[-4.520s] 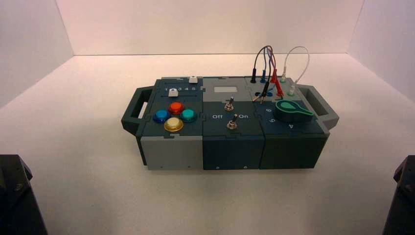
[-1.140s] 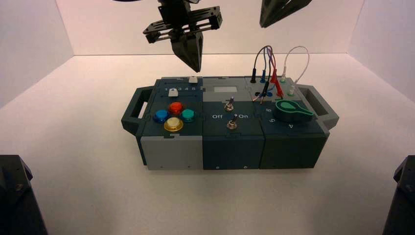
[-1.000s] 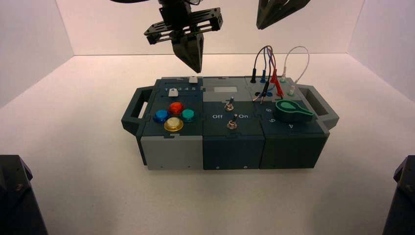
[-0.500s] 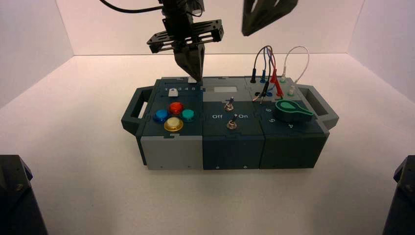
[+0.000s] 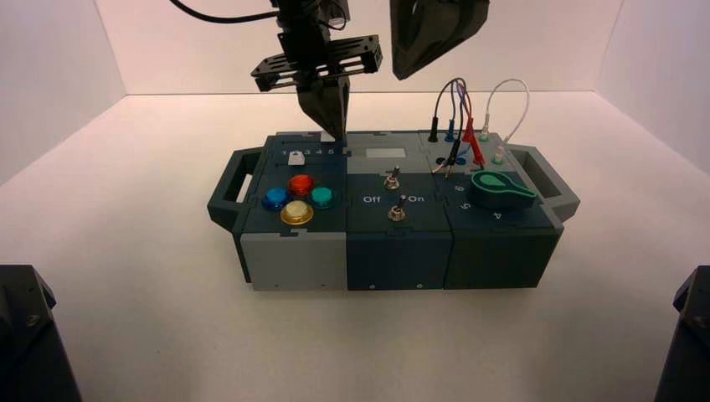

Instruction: Move the top slider to position 2.

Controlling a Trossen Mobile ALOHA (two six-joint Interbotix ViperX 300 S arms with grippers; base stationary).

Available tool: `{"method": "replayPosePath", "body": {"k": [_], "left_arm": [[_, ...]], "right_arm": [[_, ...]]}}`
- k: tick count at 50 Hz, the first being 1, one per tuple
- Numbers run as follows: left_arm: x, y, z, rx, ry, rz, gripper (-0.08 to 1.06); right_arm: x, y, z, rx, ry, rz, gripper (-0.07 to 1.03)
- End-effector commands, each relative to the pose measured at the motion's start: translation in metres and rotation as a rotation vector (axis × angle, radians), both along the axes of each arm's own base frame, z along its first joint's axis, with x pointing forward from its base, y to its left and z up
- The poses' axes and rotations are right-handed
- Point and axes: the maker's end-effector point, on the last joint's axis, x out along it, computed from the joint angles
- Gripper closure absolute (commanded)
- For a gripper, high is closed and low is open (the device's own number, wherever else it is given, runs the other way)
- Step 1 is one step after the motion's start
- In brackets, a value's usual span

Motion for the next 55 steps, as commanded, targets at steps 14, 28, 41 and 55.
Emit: {"method": "replayPosePath", "body": {"k": [14,28,41,55], "left_arm": [[0.001,0.0,0.009,-0.002,-0.02,-0.013,1.01],[-0.004,0.004,0.011,0.004,-0.022,-0.018,1.01],[-0.004,0.01,0.015,0.004,-0.029,-0.015,1.01],[-0.004,0.017,0.019,0.002,-0.035,-0.003,1.01]], "right_arm": [[-0.009,0.012,0.011,0.002,-0.043,0.073,0.98],[-0.017,0.014,0.009,-0.008,-0.045,0.113,0.98],[-0.026,0.022,0.011,-0.008,-0.054,0.165,0.98],[-0.033,0.027,0.013,-0.006,-0.059,0.198,0.98]]}}
